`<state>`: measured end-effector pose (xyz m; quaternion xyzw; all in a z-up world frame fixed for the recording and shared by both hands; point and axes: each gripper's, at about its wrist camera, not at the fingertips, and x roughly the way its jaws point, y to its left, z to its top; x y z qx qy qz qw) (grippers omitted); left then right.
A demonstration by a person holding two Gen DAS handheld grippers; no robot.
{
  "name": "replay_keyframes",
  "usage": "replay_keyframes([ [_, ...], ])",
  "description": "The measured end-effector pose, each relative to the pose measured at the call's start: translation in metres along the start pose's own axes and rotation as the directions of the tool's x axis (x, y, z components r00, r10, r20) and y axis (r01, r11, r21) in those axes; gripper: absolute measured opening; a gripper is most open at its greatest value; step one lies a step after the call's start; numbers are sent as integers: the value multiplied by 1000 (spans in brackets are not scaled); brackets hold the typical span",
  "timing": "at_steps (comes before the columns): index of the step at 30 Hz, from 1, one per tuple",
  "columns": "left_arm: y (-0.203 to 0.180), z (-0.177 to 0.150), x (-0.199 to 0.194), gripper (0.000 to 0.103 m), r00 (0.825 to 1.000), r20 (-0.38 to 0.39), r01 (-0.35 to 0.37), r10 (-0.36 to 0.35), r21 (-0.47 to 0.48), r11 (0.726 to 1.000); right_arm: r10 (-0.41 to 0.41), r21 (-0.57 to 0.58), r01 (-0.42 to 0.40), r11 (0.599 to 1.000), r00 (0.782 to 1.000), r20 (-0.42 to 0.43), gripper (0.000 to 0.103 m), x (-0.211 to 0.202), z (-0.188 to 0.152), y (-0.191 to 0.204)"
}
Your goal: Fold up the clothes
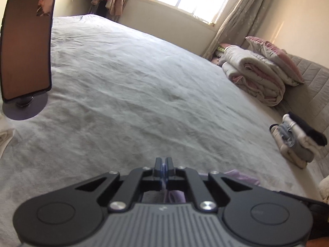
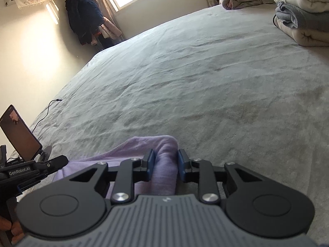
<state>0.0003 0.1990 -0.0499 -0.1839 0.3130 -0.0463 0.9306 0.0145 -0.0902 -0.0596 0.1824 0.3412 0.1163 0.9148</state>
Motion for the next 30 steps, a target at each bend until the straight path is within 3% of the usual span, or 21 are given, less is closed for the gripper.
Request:
replay_keyframes([
  [4, 1, 3, -6, 4, 1000, -28, -13, 13, -6, 1000, -7, -20, 7, 1000, 1000, 4, 29, -8, 1, 2],
  [10, -1, 14, -40, 29, 996, -90, 27, -28, -12, 1000, 38, -5, -38, 999, 999, -35, 32, -34, 2, -1],
  [13, -3, 12, -55, 36, 988, -152, 30, -30, -4, 1000, 55, 8, -54, 998, 997, -58, 32, -46, 3, 0],
  [18, -1, -4, -75, 39, 967, -254, 35, -34, -1, 999, 79, 26, -77, 997, 994, -76, 33, -67, -4, 0],
  [22, 4, -23, -80, 39, 945, -319, 60, -72, -49, 997, 82, 53, -78, 996, 994, -79, 33, -77, -14, -8],
  [25, 7, -36, -75, 36, 934, -354, 33, -56, -70, 997, 86, 86, -79, 993, 993, -85, 33, -80, -20, -16],
  [26, 7, -39, -74, 32, 932, -359, 24, -48, -70, 997, 87, 93, -79, 993, 992, -89, 33, -80, -21, -17],
  [27, 6, -41, -74, 16, 933, -358, 20, -45, -72, 997, 89, 99, -79, 992, 992, -92, 33, -81, -22, -19],
  [28, 6, -43, -75, 9, 933, -356, 17, -42, -74, 997, 89, 102, -79, 992, 991, -95, 33, -82, -23, -20],
  [30, 6, -42, -81, 3, 944, -326, 19, -46, -85, 996, 90, 94, -81, 992, 991, -97, 33, -83, -24, -20],
])
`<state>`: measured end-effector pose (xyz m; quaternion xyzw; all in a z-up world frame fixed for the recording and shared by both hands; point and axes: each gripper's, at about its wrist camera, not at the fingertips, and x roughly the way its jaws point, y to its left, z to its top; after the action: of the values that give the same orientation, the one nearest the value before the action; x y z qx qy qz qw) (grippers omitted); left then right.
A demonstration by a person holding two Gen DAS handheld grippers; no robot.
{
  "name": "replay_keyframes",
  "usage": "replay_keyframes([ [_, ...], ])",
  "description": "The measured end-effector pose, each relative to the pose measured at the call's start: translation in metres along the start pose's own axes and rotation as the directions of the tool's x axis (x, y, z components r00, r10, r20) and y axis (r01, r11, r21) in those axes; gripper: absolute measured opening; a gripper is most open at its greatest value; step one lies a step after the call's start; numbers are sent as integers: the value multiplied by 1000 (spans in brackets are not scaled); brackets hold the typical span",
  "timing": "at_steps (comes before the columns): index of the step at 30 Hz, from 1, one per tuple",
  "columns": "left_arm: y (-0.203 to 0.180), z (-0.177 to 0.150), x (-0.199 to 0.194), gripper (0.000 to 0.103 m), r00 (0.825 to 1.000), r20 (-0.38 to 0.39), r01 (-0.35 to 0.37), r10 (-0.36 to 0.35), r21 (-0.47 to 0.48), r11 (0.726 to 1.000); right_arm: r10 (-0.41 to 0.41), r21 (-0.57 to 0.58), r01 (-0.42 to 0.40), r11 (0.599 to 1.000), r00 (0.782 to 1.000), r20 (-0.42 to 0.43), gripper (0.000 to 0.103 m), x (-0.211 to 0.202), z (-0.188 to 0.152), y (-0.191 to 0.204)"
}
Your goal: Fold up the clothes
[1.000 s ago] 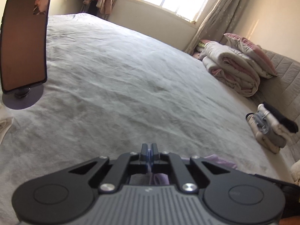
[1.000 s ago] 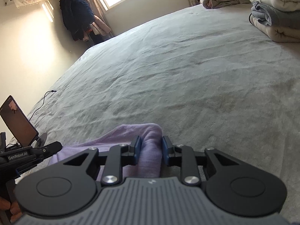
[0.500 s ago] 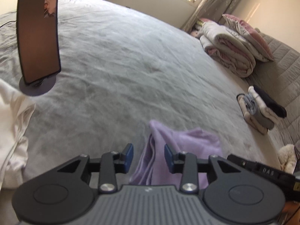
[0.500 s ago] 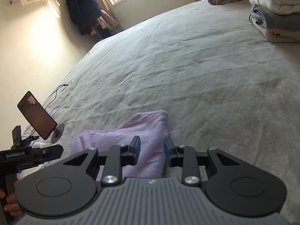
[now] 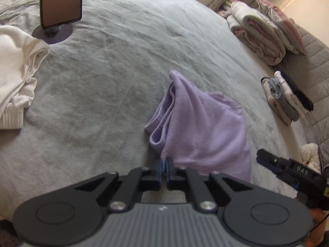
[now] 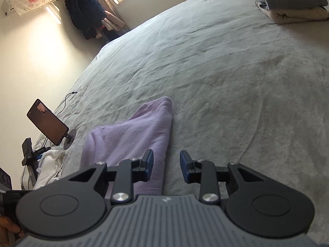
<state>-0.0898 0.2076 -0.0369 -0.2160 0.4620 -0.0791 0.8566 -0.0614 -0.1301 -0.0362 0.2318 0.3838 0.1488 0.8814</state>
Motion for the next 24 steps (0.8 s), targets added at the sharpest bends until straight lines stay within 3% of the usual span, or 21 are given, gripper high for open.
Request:
replay_keyframes([
  [4, -3, -1, -18, 3, 997, 76, -21, 20, 19, 1000, 8, -12, -8, 1000, 1000, 5, 33, -2, -2, 2],
  [10, -3, -6, -10, 5, 994, 56, -104, 98, 107, 989, 15, -37, -15, 999, 1000, -3, 33, 3, -5, 7],
  [13, -2, -2, -19, 25, 992, 120, -49, 36, 109, 993, 14, -74, -13, 997, 1000, 4, 33, 4, -7, 12],
  [14, -3, 2, -22, 41, 990, 143, -28, 13, 101, 994, 14, -80, -14, 997, 1000, 6, 33, 5, -7, 13],
  [15, -6, 6, -21, 47, 987, 163, -26, 7, 111, 994, 16, -78, -15, 997, 1000, 9, 33, 6, -7, 13],
  [18, -17, 17, -16, 47, 977, 214, -39, 6, 150, 988, 23, -68, -22, 997, 1000, 17, 33, 9, -7, 12],
  [23, -30, 23, 10, 45, 973, 218, -128, 79, 224, 966, 39, -79, -37, 996, 999, 24, 33, 13, -11, 14],
  [24, -31, 23, 14, 39, 971, 220, -142, 90, 232, 962, 38, -86, -36, 996, 999, 22, 33, 13, -12, 14],
])
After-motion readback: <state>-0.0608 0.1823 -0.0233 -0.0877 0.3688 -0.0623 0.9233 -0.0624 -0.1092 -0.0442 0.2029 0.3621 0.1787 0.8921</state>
